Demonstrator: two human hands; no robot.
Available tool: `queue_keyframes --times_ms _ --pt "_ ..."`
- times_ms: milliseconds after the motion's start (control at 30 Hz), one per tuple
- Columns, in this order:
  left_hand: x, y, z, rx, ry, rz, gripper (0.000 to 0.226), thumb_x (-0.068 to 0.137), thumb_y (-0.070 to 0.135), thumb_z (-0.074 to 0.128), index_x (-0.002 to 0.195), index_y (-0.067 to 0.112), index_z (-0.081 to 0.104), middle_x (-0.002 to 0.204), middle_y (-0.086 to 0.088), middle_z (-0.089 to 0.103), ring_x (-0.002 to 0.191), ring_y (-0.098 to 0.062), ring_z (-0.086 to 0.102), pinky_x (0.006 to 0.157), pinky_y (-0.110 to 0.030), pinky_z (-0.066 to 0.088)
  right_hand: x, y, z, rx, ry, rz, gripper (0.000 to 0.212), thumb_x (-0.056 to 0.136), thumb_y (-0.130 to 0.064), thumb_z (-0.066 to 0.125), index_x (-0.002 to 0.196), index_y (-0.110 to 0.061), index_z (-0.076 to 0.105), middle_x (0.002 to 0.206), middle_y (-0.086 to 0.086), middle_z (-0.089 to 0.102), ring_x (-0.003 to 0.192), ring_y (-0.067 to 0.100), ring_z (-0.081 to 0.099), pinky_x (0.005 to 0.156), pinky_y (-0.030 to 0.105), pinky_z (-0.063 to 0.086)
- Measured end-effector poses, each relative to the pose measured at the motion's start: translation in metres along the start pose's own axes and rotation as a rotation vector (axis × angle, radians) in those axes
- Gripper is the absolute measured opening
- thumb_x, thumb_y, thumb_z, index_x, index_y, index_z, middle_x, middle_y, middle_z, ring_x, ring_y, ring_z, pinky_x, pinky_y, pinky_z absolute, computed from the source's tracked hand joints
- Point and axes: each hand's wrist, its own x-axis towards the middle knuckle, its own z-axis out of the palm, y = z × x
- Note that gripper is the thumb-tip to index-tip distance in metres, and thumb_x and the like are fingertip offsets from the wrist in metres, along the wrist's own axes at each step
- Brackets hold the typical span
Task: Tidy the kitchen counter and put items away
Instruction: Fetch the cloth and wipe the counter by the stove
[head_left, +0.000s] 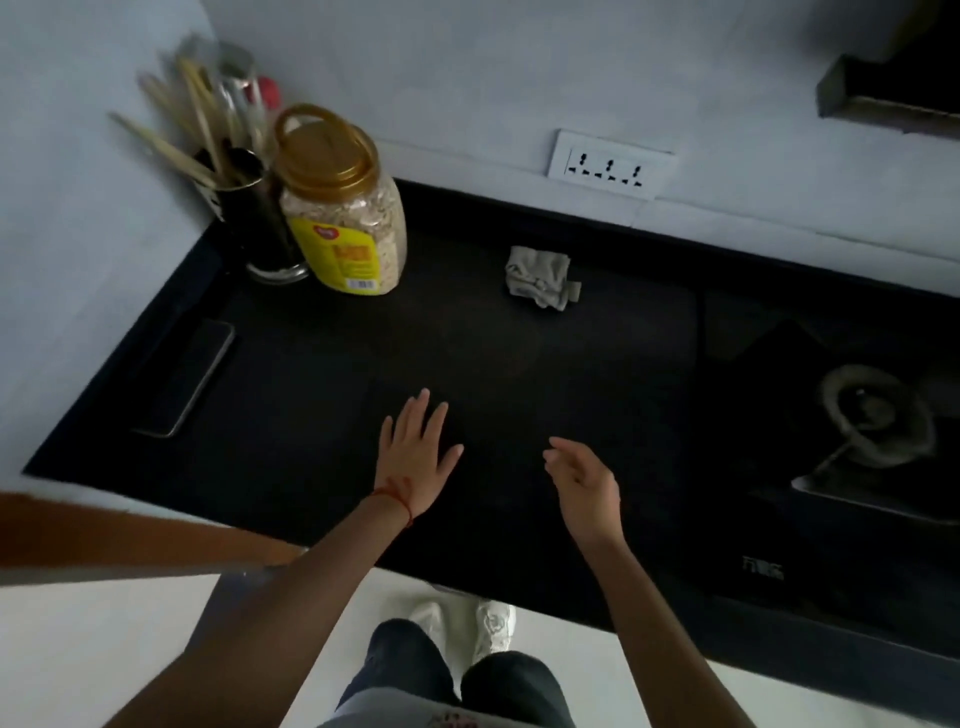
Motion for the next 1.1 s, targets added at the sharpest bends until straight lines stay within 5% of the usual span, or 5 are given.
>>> queue_keyframes --times_ms 167,300,433,567,1100 --pt "0.01 -0.007 0.008 0.122 0.013 0.02 0.068 0.087 0.054 0.013 0.147 0.025 0.008 0.159 -0.001 -0.001 0.147 -0.019 -0.001 0.12 -0.043 0.003 0.068 -0.036 0.002 -0.122 -0.06 -0.02 0.034 0.092 -0.027 0.051 0.125 -0.021 0.053 0.094 -0.015 0.058 0.089 0.0 0.056 0.068 0.011 0.042" --pt "0.011 -0.007 0.009 0.137 0.009 0.022 0.067 0.086 0.054 0.012 0.147 0.026 0.011 0.158 -0.001 0.003 0.147 -0.018 0.003 0.117 -0.041 0.0 0.129 -0.06 0.017 -0.486 0.034 -0.334 0.041 0.091 -0.021 0.051 0.131 -0.015 0.047 0.132 0.005 0.052 0.126 0.019 0.045 0.103 0.035 0.041" --pt "0.011 -0.006 0.01 0.174 0.054 -0.009 0.058 0.088 0.051 0.03 0.139 0.023 0.034 0.151 -0.004 0.033 0.139 -0.022 0.034 0.112 -0.045 0.024 0.19 -0.077 0.031 -0.732 0.031 -0.485 0.055 0.09 -0.02 0.052 0.14 -0.011 0.033 0.149 0.012 0.031 0.141 0.026 0.024 0.116 0.044 0.024" --pt "0.013 -0.007 0.013 0.179 0.086 -0.009 0.056 0.085 0.051 0.036 0.135 0.025 0.038 0.146 -0.003 0.042 0.134 -0.02 0.041 0.113 -0.043 0.029 0.229 -0.08 0.04 -0.826 -0.01 -0.438 0.065 0.087 -0.016 0.056 0.144 -0.012 0.024 0.153 0.011 0.021 0.144 0.026 0.014 0.118 0.042 0.018" --pt "0.015 -0.007 0.014 0.214 0.09 0.0 0.056 0.084 0.051 0.036 0.133 0.024 0.04 0.144 -0.003 0.045 0.133 -0.021 0.044 0.107 -0.045 0.03 0.202 -0.081 0.028 -0.657 0.109 -0.518 0.043 0.085 -0.014 0.06 0.127 -0.01 0.052 0.127 0.011 0.058 0.119 0.024 0.052 0.106 0.04 0.037"
